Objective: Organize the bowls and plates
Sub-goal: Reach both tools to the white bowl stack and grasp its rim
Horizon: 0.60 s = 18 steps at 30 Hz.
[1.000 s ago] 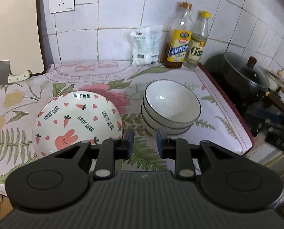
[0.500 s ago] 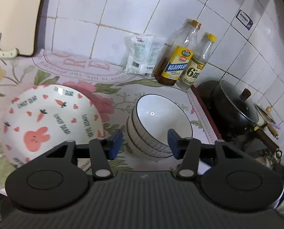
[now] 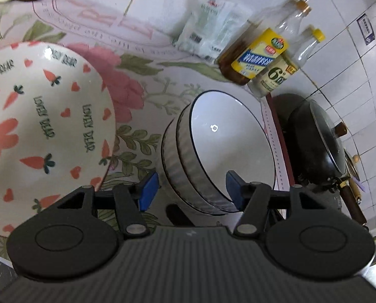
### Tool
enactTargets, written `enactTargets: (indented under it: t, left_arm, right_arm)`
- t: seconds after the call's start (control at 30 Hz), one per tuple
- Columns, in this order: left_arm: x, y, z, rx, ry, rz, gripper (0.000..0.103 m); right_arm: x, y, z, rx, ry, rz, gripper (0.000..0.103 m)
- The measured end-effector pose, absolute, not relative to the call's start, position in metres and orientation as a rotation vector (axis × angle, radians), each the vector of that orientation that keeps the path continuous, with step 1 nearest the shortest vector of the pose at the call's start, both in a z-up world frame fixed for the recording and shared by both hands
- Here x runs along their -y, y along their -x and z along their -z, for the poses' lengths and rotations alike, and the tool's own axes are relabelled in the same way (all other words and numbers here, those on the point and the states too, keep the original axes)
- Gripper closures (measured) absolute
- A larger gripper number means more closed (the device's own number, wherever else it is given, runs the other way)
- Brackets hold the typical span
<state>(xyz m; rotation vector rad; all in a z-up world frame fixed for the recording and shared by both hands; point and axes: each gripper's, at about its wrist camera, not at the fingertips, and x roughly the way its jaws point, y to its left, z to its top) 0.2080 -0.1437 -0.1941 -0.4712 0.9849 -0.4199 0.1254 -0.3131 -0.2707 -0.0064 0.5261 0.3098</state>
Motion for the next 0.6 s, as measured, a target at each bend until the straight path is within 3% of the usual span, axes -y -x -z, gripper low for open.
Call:
enactTargets:
  t: [0.3, 0.5, 0.6]
  left_arm:
    - [0.148, -0.222, 0.201, -1.011, 0.462, 0.388, 0.05]
    - [0.154, -0.223, 0.202, -1.017, 0.383, 0.358, 0.063]
    - [0.161, -0.222, 0.2, -1.019, 0.337, 0.342, 0.064]
  right_arm:
    - [0.311, -0.141, 0.275, -0.541, 0.027, -0.368, 0.009]
    - [0.307, -0.14, 0.276, -0.542, 0.043, -0.366, 0.009]
    - [0.301, -0.145, 0.275, -0.564, 0.102, -0.342, 0.01]
